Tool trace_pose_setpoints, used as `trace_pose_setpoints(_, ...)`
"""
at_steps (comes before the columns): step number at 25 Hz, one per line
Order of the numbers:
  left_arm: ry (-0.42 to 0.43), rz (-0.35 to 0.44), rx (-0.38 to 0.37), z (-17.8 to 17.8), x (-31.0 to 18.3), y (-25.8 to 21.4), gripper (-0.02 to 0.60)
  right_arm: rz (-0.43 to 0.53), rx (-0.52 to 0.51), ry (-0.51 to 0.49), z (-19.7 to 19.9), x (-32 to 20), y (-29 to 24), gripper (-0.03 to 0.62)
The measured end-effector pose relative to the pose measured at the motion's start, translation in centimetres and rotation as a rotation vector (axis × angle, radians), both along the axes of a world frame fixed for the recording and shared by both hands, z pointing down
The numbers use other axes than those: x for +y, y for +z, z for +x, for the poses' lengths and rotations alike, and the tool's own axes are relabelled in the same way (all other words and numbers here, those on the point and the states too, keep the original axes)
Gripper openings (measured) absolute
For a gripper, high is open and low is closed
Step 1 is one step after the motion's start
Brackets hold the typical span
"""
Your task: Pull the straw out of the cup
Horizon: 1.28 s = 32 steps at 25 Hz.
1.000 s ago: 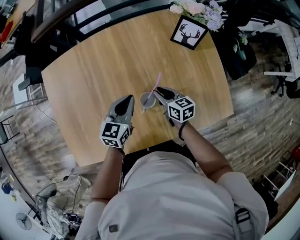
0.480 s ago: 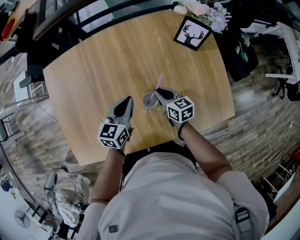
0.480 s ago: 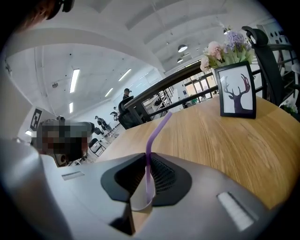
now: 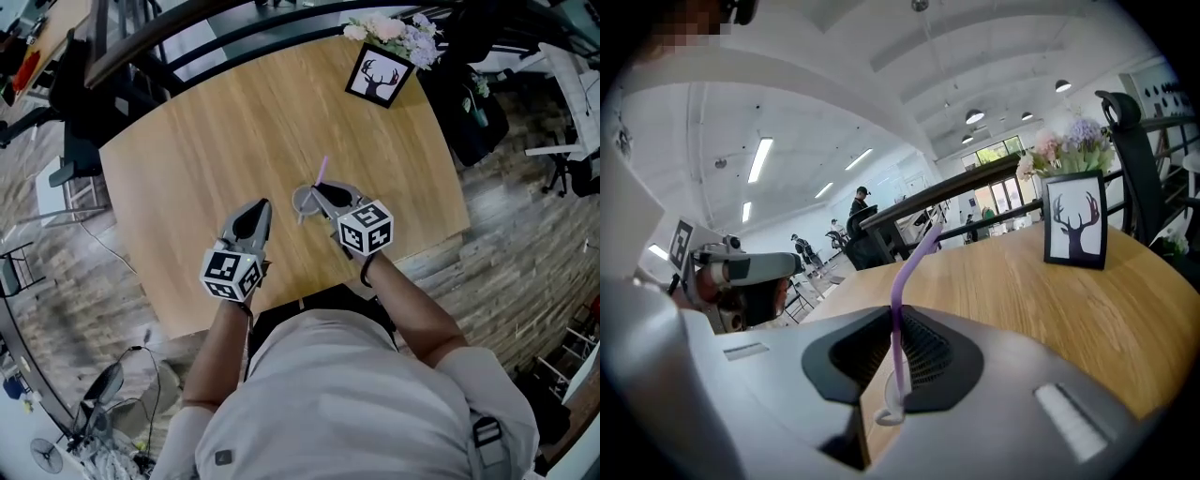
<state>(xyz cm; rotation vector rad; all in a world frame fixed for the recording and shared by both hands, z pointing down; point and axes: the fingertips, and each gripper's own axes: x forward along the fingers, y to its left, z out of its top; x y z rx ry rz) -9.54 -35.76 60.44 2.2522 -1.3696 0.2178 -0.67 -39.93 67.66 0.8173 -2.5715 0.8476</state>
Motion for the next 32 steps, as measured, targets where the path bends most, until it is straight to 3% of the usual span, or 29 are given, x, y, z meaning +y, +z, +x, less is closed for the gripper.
trace_pose_setpoints(19,0.154,0.261,-0.005,-0.8,9.0,-12.9,0.003,0.325,-0.013,0.212,1.9,8.9,-15.9,0.043)
trace_pose_setpoints(27,0.205,0.339,0.027,-1.9,14.3,-16.6,0.003,0.423,-0.027,0.273,1.5,14.8,-20.6,0.042)
trace_pose_setpoints(32,0.245,0.344,0.033,-2.8,17.1,-16.6,0.003,0.469,0.016,0.297,1.0,18.8,-21.8,0.041)
